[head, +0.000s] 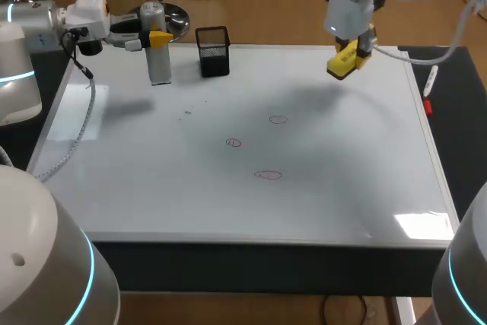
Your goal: Pick up the inspection probe, press it on each red-marked spot on the whiteboard one by one, put down the probe, pick up the eraser, and wipe off all the red marks.
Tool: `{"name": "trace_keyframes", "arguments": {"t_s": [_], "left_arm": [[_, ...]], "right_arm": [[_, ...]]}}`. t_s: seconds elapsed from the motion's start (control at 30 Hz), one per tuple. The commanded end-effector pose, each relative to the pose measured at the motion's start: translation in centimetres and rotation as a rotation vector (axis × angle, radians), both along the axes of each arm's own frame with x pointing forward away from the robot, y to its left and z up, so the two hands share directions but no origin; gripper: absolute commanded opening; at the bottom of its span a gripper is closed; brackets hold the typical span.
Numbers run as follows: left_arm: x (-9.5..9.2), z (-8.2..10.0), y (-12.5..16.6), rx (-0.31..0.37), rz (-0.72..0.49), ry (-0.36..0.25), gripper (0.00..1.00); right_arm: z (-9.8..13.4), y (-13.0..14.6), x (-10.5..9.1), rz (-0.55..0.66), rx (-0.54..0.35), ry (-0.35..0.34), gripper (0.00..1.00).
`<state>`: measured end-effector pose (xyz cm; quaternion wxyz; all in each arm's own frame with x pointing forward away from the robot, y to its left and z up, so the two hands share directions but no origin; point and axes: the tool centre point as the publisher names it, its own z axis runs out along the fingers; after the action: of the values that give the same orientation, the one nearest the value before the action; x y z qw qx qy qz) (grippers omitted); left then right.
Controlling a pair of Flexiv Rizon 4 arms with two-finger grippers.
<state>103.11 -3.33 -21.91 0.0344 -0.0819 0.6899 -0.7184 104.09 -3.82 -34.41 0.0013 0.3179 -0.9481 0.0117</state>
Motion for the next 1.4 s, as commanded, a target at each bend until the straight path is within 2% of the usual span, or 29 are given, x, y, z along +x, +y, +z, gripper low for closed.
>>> {"name": "trace_keyframes", "arguments": {"t_s": [0.03,0.2,0.47,0.7,1.4], "left_arm": [[0.0,0.1,0.0,0.0,0.001,-0.002,0.0],[0.0,0.1,0.0,0.0,0.001,-0.002,0.0],[0.0,0.1,0.0,0.0,0.001,-0.002,0.0],[0.0,0.1,0.0,0.0,0.001,-0.002,0.0],[0.0,0.1,0.0,0.0,0.001,-0.002,0.0]], "right_arm": [[0.5,-2.3,-1.5,-0.027,0.005,-0.029,0.0],[0.3,-4.7,-2.0,-0.069,-0.011,-0.032,0.0],[-0.5,-7.1,-3.1,-0.13,0.0,-0.016,0.0],[-0.4,-7.9,-4.0,-0.161,0.008,-0.034,0.0],[-0.4,-7.9,-4.0,-0.161,0.008,-0.034,0.0]]}}
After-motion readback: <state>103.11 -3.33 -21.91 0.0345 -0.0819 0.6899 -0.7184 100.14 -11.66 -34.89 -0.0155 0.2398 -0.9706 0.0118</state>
